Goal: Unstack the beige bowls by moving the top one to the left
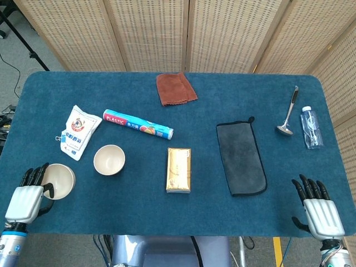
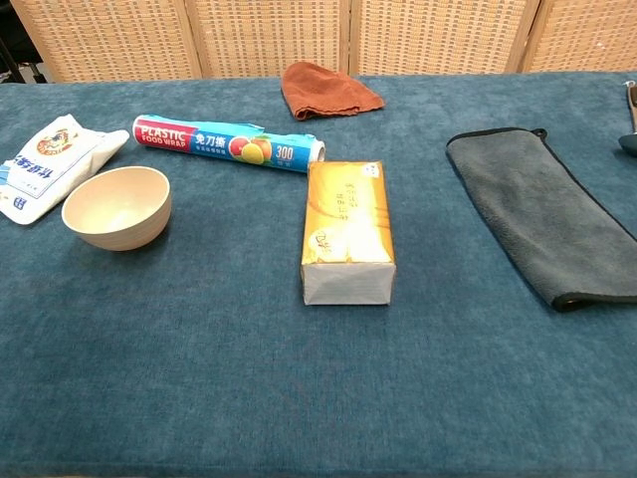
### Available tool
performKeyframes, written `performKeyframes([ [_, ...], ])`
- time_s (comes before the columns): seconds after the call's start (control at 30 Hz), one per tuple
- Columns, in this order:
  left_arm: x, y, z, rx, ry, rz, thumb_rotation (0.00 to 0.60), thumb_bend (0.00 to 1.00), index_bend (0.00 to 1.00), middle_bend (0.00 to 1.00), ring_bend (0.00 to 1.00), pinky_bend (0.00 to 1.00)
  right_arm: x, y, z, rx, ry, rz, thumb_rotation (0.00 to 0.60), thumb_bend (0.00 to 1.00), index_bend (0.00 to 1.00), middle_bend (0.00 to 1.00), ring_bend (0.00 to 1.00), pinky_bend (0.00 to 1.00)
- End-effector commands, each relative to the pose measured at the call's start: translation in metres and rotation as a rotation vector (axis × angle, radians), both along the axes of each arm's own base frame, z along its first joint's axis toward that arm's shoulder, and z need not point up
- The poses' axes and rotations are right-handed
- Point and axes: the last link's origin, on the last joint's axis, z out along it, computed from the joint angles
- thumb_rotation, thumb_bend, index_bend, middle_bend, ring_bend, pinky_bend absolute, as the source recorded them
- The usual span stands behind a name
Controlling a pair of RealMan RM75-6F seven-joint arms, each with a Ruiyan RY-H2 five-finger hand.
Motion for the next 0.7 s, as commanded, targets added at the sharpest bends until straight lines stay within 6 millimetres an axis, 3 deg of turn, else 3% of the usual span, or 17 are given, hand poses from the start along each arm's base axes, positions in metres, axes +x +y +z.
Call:
performKeyframes([
  [0.03, -0.010, -0.001, -0.009, -0.020, -0.011, 0.027, 0.600, 0.36, 0.68, 0.02, 0.05, 0.00, 0.000, 0.000, 0.000, 0.000, 0.001, -0.003, 0.600, 0.26, 0.05, 0.00, 0.00, 0.00],
  [0.7, -0.032, 0.002, -0.028, -0.066, 0.012, 0.077, 0.600, 0.32, 0.68, 0.02, 0.05, 0.00, -0.002, -0.001, -0.002, 0.001, 0.002, -0.007, 0.600, 0.26, 0.06, 0.00, 0.00, 0.00],
])
